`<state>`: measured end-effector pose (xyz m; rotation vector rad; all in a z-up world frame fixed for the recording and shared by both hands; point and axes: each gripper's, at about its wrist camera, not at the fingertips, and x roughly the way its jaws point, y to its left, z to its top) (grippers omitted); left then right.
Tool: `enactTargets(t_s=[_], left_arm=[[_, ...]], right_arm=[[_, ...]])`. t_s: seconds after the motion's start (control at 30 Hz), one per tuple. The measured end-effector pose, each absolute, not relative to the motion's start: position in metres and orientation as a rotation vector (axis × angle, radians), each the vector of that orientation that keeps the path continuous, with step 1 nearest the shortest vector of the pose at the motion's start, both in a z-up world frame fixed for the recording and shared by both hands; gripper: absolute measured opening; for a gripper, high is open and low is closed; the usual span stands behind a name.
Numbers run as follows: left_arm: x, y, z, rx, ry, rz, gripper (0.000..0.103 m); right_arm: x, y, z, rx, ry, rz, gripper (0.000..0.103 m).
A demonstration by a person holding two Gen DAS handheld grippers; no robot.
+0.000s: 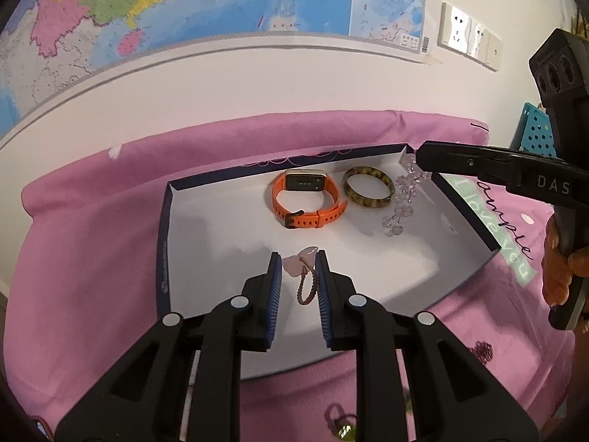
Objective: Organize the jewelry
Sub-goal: 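Carry the hair clip and crystal bracelet into the box lid and release both, then move both open tools back toward the remaining hair ties and rings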
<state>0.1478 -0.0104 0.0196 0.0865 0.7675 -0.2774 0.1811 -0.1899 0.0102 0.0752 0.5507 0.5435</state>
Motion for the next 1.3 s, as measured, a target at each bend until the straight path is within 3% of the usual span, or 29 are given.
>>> enactTargets(t_s=[0.83, 0.93, 0.97, 1.1, 1.3], left_arm=[[0.191, -0.032, -0.013, 0.059, 0.890, -0.274, 0.020], [0.192, -0.031, -0.014, 0.056, 0.888, -0.268, 0.025], [0.192, -0.031, -0.013, 0.054, 0.885, -0.265, 0.032], [0.184, -0.025, -0.002, 0.034, 0.848, -0.267, 0.048], [0.158, -0.008, 0.018, 0.013, 0.768, -0.262, 0.060]], right_arm=[[0.205, -0.200, -0.028, 0.083, 0.669, 0.495, 0.011], [0.203, -0.202, -0.030, 0.089, 0.670, 0.486, 0.013], [0.202, -0.203, -0.030, 0.090, 0.669, 0.483, 0.014], [0.191, -0.208, -0.027, 0.085, 0.651, 0.474, 0.029], [0.160, -0.213, -0.016, 0.080, 0.603, 0.490, 0.036]])
